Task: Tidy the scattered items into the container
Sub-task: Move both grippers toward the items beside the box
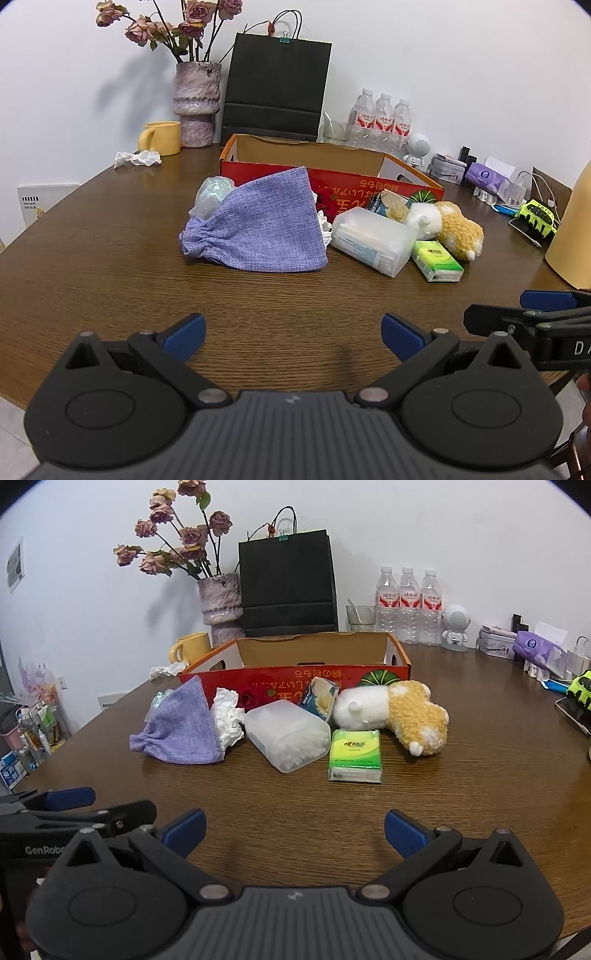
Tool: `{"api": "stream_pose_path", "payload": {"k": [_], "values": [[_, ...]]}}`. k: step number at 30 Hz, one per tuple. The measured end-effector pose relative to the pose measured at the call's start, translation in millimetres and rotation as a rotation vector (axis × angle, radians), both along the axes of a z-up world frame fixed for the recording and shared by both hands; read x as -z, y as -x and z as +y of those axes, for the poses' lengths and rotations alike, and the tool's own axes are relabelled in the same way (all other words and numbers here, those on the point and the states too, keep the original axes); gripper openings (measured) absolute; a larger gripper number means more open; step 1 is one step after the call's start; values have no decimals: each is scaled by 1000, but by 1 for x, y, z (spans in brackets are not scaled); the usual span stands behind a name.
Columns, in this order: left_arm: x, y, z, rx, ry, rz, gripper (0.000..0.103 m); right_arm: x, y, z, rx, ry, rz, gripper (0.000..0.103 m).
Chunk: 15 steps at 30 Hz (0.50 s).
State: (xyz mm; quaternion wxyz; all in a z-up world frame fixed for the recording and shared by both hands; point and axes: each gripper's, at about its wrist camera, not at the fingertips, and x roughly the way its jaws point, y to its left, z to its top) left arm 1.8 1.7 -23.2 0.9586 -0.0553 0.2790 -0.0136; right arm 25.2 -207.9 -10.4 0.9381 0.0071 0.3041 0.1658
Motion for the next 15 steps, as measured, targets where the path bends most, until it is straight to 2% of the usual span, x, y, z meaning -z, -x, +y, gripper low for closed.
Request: {"api": "stream_pose_path", "payload": {"k": [15], "values": [[0,0,2,-7,7,-2,103,-1,0,1,5,1,-2,103]]}}
